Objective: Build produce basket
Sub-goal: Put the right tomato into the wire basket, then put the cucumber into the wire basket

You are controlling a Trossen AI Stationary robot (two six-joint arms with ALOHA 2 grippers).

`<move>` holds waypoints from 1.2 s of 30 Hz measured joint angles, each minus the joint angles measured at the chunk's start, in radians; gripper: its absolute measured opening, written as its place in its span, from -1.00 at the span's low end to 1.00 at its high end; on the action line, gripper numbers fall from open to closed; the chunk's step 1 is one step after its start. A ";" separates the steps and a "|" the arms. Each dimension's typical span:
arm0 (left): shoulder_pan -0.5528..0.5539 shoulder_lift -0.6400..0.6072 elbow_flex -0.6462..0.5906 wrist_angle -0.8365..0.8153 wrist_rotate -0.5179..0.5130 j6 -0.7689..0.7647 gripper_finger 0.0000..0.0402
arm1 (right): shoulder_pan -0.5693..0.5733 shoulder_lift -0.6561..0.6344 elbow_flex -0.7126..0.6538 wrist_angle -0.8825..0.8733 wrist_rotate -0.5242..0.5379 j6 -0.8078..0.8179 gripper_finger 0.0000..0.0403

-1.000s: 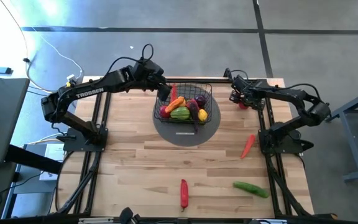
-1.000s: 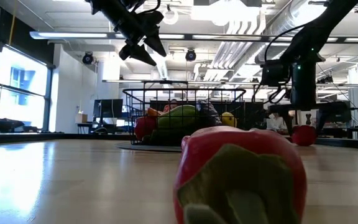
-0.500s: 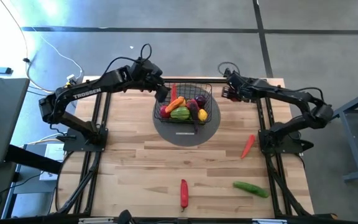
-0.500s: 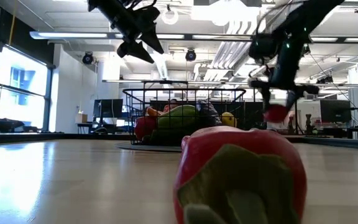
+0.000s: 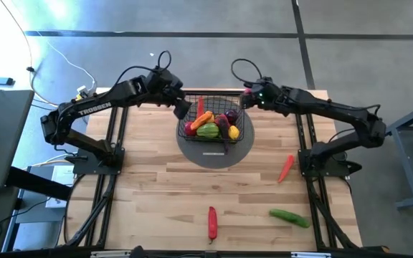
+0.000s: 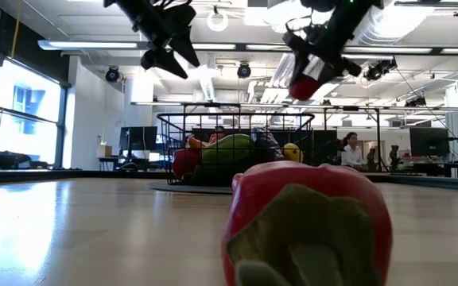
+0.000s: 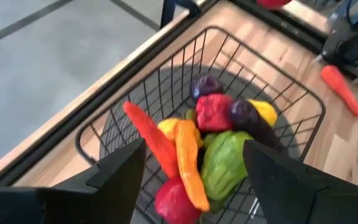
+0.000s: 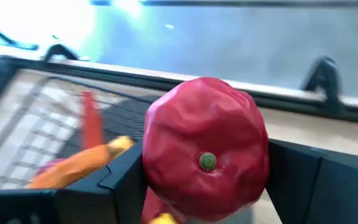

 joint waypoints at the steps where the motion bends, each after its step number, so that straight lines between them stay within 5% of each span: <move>1: 0.000 0.000 0.000 -0.011 0.000 0.000 0.30 | 0.017 0.000 0.006 0.017 0.001 -0.014 0.17; 23: -0.238 0.000 0.000 -0.171 -0.150 0.000 0.30 | 0.269 0.160 0.008 0.242 0.003 0.001 0.24; 36: -0.339 0.000 0.000 -0.192 -0.209 -0.030 0.30 | 0.277 0.207 0.008 0.293 -0.031 0.028 0.73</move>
